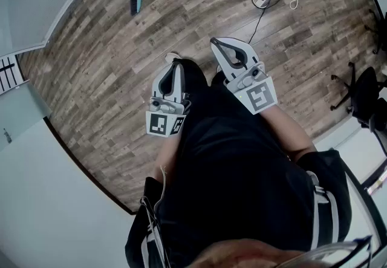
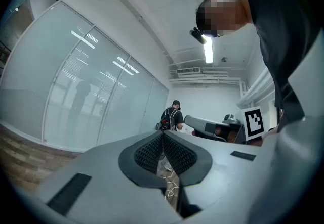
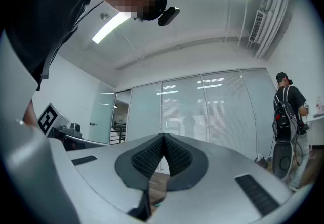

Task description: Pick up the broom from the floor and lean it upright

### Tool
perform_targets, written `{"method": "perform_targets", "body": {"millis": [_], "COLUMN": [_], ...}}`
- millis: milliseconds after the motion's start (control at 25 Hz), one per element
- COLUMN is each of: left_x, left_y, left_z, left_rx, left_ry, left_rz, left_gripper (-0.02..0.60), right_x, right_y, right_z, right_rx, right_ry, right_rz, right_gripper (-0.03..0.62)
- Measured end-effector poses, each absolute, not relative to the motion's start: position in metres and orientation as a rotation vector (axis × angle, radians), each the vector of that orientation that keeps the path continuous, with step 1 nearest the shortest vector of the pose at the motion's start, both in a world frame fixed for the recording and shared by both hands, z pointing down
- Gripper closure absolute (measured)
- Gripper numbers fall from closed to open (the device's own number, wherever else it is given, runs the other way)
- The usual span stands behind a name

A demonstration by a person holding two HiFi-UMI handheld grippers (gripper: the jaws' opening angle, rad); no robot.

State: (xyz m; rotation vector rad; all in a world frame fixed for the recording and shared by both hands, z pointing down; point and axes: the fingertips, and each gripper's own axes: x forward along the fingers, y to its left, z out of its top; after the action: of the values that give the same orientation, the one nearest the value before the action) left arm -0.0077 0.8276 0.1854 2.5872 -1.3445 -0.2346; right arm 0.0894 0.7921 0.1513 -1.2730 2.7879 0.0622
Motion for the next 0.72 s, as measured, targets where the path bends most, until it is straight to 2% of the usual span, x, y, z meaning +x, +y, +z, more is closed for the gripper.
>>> {"method": "perform_targets", "body": {"millis": [320,720], "left_x": [-0.008,-0.096], "left_y": [0.821,0.774], "left_z": [0.19,0.219], "left_rx": [2.587,2.451], "left_ry": [-1.35,-1.487], "left_rz": [-0.231,-0.24], "left_gripper": [0.561,0.561], "right_x": [0.098,0.05], "right_y": [0.781,0.712], "right_z": [0.173,0.207], "right_rx": [-1.293,-1.336], "right_ry": [2.815,2.902], "right_rz": [-0.067,-0.164], "right_gripper": [0.576,0.576]}}
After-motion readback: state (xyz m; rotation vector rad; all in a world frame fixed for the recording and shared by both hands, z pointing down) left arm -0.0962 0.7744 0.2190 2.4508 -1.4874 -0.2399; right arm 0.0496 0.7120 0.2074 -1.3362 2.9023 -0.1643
